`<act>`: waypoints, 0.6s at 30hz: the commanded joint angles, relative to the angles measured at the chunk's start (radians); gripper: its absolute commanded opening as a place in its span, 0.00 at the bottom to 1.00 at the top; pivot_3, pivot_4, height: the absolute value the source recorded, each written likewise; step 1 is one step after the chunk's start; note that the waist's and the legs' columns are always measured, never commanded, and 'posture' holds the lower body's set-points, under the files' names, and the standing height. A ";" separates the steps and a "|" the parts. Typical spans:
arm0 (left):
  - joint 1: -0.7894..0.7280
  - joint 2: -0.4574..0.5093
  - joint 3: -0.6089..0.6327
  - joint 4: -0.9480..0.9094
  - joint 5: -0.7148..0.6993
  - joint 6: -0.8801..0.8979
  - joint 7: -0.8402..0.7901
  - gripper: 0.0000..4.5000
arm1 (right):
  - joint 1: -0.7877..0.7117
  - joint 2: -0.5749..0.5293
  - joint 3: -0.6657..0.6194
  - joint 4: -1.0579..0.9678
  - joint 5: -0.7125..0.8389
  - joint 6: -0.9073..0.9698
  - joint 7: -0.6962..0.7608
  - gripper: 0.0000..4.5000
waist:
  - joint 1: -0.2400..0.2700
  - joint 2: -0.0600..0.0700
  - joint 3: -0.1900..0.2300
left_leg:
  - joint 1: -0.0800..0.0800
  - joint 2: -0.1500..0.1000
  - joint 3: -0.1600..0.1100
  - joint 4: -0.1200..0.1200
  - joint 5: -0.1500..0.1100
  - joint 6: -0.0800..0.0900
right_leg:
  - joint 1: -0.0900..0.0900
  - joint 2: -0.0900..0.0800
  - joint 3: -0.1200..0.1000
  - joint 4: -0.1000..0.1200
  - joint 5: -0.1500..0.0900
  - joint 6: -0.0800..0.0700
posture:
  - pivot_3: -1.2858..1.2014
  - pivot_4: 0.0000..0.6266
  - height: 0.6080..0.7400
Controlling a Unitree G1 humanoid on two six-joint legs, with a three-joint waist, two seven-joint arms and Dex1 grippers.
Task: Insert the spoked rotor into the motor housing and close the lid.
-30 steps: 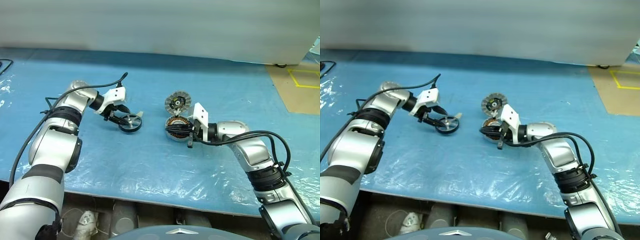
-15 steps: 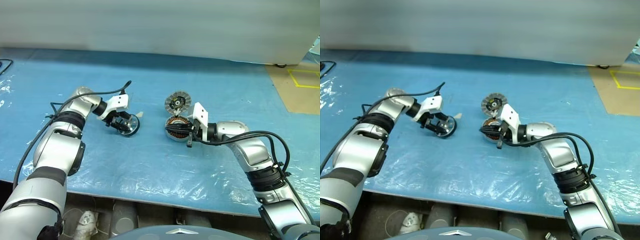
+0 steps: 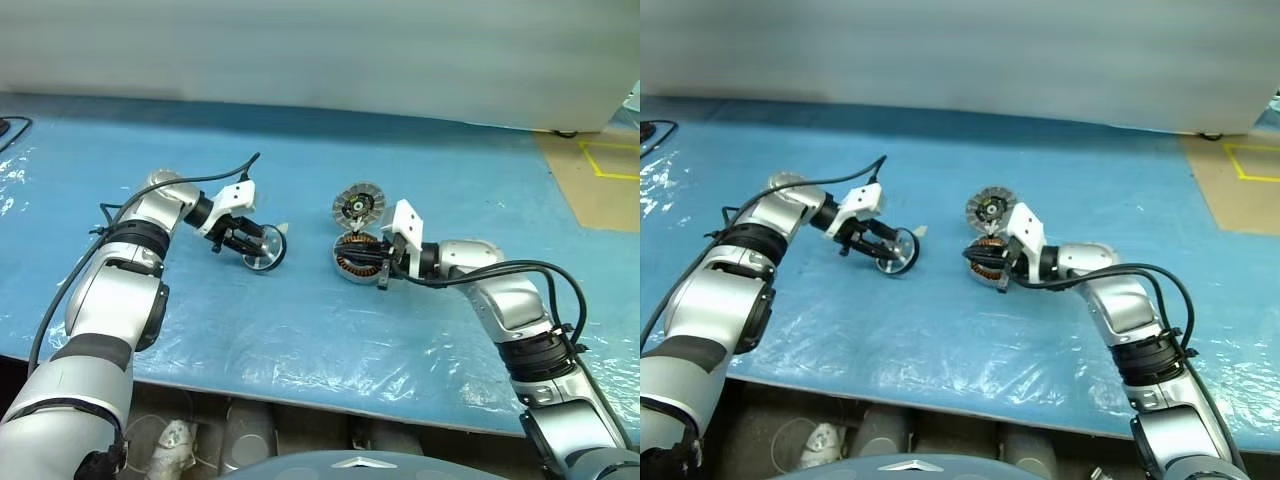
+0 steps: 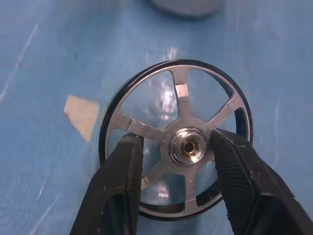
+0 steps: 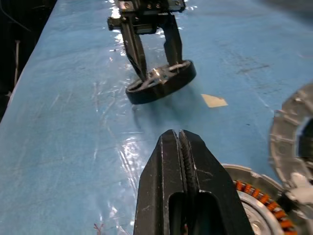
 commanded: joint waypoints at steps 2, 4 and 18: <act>0.027 -0.006 0.022 -0.214 -0.214 0.149 -0.019 0.42 | 0.013 -0.040 -0.079 -0.045 0.029 0.006 -0.019 0.00 | 0.001 0.000 0.000 | -0.001 0.000 0.000 0.000 0.000 0.000 | 0.000 0.000 0.000 0.000 0.000 0.000 | 0.52 0.24 1.00; 0.058 -0.024 0.026 -0.296 -0.265 0.205 -0.019 0.42 | 0.029 -0.057 -0.097 -0.049 0.031 0.009 -0.025 0.00 | 0.001 0.000 0.000 | -0.001 0.000 0.000 0.000 0.000 0.000 | -0.001 0.000 0.000 0.000 0.000 0.000 | 0.52 0.24 1.00; 0.152 -0.095 0.025 -0.400 -0.229 0.196 0.080 0.42 | 0.081 -0.096 -0.137 -0.071 0.042 0.021 -0.064 0.00 | -0.010 0.000 0.001 | 0.000 0.000 0.000 0.000 0.000 0.000 | -0.001 0.001 0.000 0.000 -0.001 -0.001 | 0.52 0.24 1.00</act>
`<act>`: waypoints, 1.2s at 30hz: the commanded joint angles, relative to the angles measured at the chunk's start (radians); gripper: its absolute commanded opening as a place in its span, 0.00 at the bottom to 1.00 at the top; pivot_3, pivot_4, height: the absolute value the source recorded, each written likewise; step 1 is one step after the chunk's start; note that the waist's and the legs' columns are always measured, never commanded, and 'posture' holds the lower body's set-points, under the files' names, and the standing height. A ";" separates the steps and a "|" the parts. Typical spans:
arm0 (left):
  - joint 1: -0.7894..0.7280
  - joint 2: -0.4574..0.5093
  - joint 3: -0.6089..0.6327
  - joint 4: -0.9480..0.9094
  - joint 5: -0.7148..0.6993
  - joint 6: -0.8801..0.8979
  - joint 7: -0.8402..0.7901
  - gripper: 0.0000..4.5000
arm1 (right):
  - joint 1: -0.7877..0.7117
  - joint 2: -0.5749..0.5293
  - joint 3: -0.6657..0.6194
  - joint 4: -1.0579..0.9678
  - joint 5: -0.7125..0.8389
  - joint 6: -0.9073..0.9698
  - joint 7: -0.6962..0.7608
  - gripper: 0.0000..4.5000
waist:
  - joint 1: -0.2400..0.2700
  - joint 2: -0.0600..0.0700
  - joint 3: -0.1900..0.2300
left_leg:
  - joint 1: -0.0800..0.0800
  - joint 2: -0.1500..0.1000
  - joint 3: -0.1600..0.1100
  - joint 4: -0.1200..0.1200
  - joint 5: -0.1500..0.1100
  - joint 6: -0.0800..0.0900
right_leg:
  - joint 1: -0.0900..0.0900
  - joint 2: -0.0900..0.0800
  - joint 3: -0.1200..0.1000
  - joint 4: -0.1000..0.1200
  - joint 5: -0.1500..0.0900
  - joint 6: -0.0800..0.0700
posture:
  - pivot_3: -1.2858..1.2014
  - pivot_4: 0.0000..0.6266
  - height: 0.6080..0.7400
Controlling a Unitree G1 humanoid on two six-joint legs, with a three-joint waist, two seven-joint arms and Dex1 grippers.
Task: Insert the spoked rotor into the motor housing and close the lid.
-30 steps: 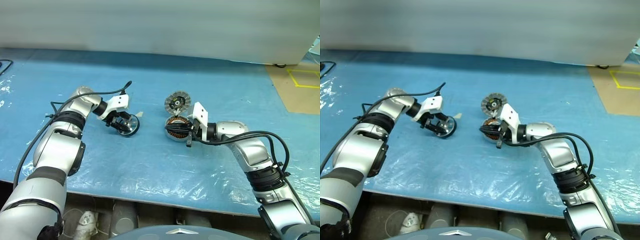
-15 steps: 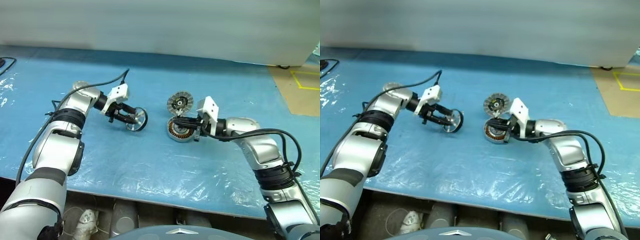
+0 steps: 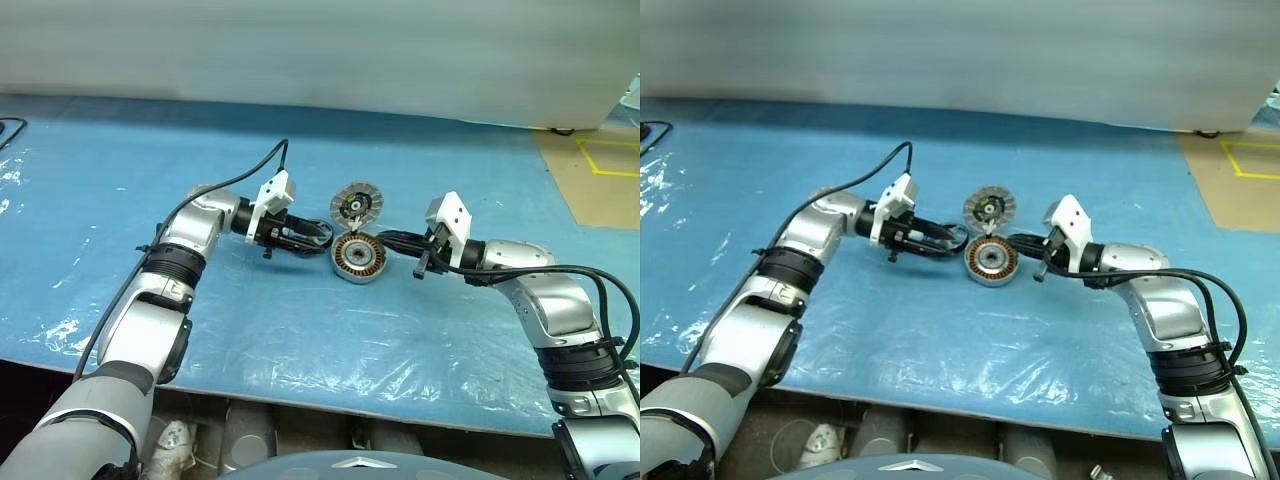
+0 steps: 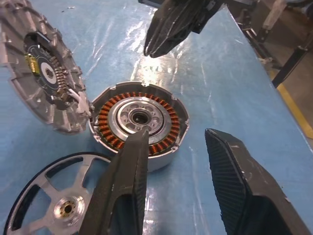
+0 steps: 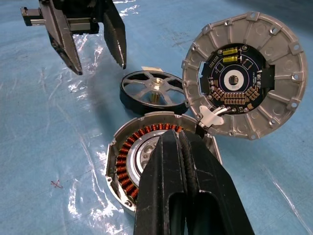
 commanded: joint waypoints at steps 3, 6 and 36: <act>-0.076 0.064 0.031 0.059 0.030 -0.096 0.018 0.42 | -0.011 -0.005 -0.010 -0.031 0.009 -0.008 -0.005 0.00 | 0.001 0.000 0.000 | 0.000 0.000 0.000 0.000 0.000 0.000 | 0.000 0.000 0.000 0.000 0.000 0.000 | 0.52 0.24 1.00; -0.125 0.097 0.011 0.162 0.092 -0.193 0.044 0.42 | -0.021 0.004 0.011 -0.025 0.002 -0.015 -0.001 0.00 | 0.001 0.000 0.000 | 0.000 0.000 0.000 0.000 0.000 0.000 | 0.000 0.000 0.000 0.000 0.000 0.000 | 0.52 0.24 1.00; -0.220 -0.059 -0.054 0.532 0.372 -0.535 0.341 0.42 | 0.040 0.011 -0.001 -0.100 0.020 0.010 -0.065 0.00 | 0.008 0.000 0.000 | -0.001 -0.001 -0.002 0.001 0.000 0.000 | 0.000 0.000 -0.001 0.000 0.003 0.005 | 0.52 0.24 1.00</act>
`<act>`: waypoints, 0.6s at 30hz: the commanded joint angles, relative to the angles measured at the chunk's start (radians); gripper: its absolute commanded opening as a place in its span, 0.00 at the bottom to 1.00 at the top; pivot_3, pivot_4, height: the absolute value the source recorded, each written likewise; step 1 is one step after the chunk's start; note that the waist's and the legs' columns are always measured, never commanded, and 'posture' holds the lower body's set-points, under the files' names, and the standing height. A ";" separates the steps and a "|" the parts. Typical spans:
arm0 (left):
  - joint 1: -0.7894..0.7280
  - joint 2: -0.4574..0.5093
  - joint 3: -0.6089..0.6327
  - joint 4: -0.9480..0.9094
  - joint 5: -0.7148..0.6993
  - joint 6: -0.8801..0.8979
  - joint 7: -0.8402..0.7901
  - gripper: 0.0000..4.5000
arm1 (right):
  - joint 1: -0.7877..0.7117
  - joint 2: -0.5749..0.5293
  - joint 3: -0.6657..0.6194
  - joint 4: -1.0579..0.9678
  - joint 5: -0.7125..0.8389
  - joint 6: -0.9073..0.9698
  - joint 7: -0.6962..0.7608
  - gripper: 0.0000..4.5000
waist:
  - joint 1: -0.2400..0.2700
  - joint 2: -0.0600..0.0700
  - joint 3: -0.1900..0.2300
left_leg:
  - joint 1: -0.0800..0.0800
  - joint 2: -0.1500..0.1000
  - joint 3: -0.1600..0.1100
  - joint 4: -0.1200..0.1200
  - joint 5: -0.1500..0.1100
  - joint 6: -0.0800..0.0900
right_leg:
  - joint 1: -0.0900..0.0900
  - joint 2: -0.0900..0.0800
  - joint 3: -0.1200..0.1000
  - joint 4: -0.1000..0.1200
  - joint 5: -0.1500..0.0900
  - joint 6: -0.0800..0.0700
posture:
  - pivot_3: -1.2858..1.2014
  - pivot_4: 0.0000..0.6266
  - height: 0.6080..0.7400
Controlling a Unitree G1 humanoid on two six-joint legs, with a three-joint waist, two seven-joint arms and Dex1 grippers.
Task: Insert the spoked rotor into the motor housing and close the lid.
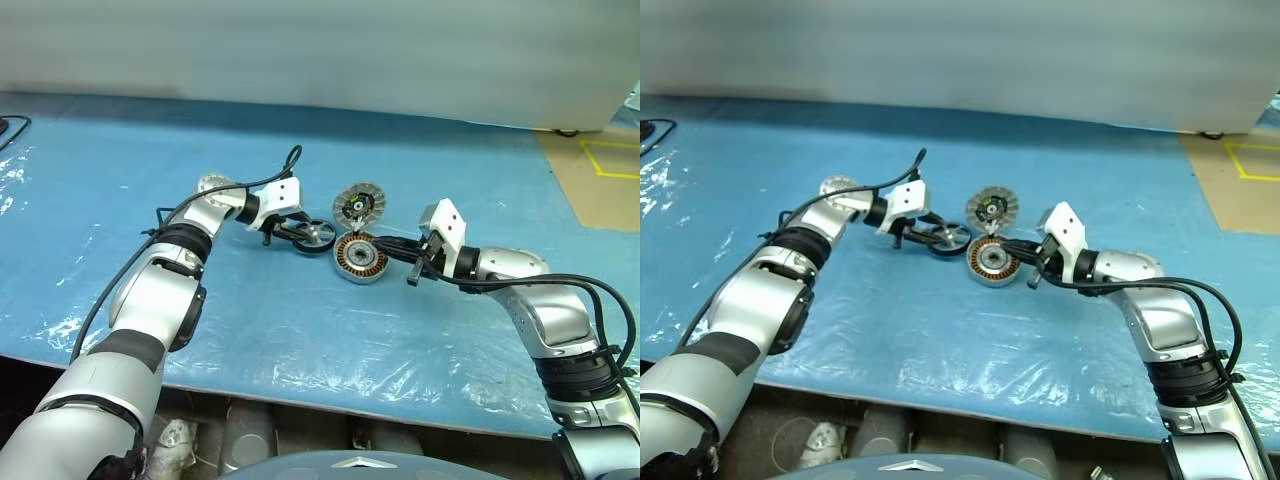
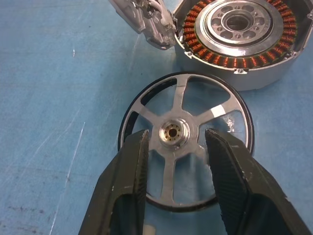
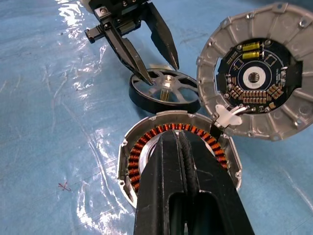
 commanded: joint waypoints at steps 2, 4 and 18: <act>-0.012 -0.007 0.000 0.018 0.027 -0.028 0.061 0.42 | 0.003 0.003 -0.025 -0.060 0.022 -0.002 -0.013 0.00 | 0.000 0.000 0.000 | 0.000 0.000 0.000 0.000 0.000 0.000 | 0.000 0.000 0.000 0.000 0.000 0.000 | 0.52 0.24 1.00; -0.009 -0.013 0.001 0.027 0.031 -0.019 0.065 0.42 | 0.010 0.004 -0.024 -0.063 0.020 -0.004 -0.017 0.00 | 0.000 0.000 0.000 | 0.000 0.000 0.000 0.000 0.000 0.000 | 0.000 0.000 0.000 0.000 0.000 0.000 | 0.52 0.24 1.00; 0.014 -0.015 -0.043 0.046 0.105 -0.060 0.142 0.42 | 0.019 0.008 -0.019 -0.068 0.017 -0.009 -0.028 0.00 | 0.000 0.000 0.000 | 0.004 0.000 0.000 0.000 0.000 0.000 | 0.004 0.000 0.001 0.000 0.000 0.000 | 0.52 0.24 1.00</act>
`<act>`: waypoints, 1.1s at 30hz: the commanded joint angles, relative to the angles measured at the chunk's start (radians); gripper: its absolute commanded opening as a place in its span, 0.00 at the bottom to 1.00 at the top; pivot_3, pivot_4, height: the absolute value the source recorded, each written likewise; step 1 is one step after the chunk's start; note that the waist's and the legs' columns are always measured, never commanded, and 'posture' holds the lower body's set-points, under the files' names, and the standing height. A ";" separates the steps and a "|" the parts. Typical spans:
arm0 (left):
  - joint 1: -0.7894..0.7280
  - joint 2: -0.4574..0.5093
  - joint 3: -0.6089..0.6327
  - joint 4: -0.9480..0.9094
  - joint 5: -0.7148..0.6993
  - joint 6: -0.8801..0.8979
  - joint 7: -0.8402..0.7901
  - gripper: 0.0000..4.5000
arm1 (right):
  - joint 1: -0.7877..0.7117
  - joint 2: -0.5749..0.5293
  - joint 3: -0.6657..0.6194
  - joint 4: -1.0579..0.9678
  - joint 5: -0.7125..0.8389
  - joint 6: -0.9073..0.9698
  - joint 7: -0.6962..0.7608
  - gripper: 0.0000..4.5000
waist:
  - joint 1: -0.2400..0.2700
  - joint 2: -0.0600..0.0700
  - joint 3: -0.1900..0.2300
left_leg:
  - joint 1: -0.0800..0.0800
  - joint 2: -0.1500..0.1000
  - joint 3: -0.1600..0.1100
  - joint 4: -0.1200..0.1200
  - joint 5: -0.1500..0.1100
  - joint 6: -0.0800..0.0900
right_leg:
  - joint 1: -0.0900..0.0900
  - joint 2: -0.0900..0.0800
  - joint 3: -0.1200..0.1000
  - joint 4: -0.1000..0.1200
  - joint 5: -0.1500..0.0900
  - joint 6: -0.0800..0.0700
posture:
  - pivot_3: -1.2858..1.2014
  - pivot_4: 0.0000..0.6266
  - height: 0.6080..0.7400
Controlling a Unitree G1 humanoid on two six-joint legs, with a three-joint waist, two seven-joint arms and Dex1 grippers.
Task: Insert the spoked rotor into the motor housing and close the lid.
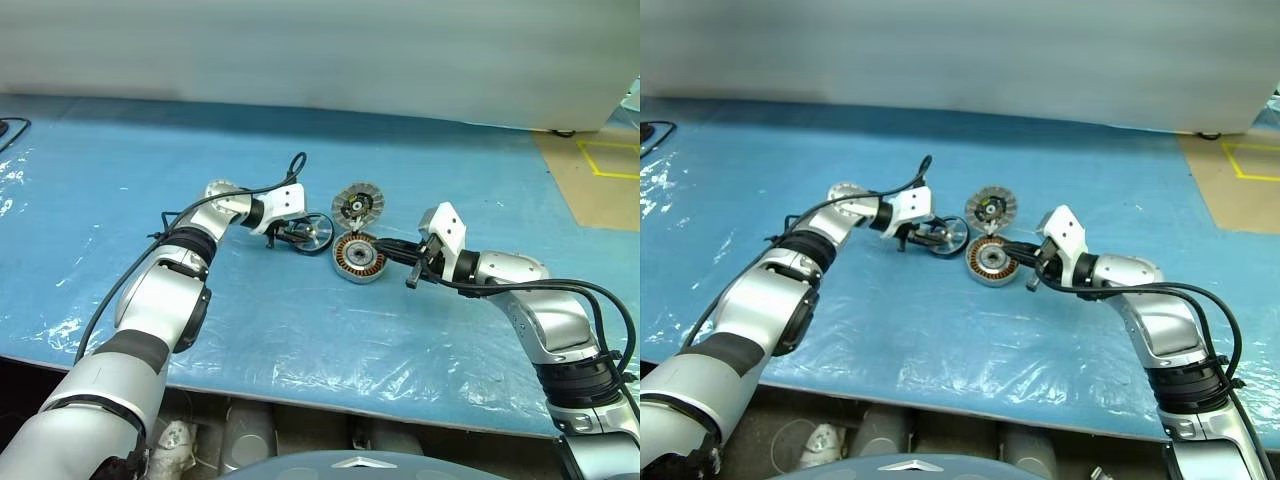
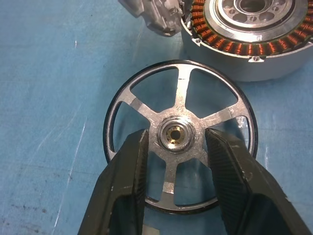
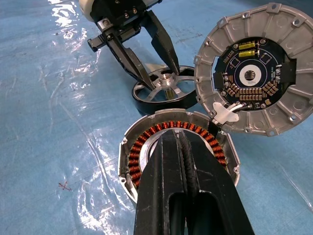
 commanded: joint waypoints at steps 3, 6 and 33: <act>0.011 0.002 -0.047 0.022 0.080 -0.036 0.131 0.42 | 0.000 0.007 -0.015 -0.039 0.015 -0.014 -0.001 0.00 | 0.000 0.000 0.000 | 0.000 0.000 0.000 0.001 0.000 0.000 | 0.001 0.000 0.000 0.000 0.000 0.000 | 0.52 0.24 1.00; 0.020 -0.003 -0.057 0.027 0.090 -0.045 0.121 0.42 | 0.000 0.007 -0.015 -0.039 0.015 -0.014 -0.001 0.00 | 0.000 0.000 0.000 | 0.002 0.000 0.000 0.001 0.000 0.000 | 0.003 0.000 0.000 0.000 0.000 0.000 | 0.52 0.24 1.00; 0.046 -0.008 -0.053 0.041 0.074 0.048 0.014 0.43 | -0.007 0.017 -0.010 -0.033 0.000 -0.022 -0.012 0.00 | -0.004 0.002 -0.001 | 0.010 -0.001 0.001 -0.007 0.000 0.000 | 0.010 0.000 0.000 -0.008 0.000 0.000 | 0.52 0.24 1.00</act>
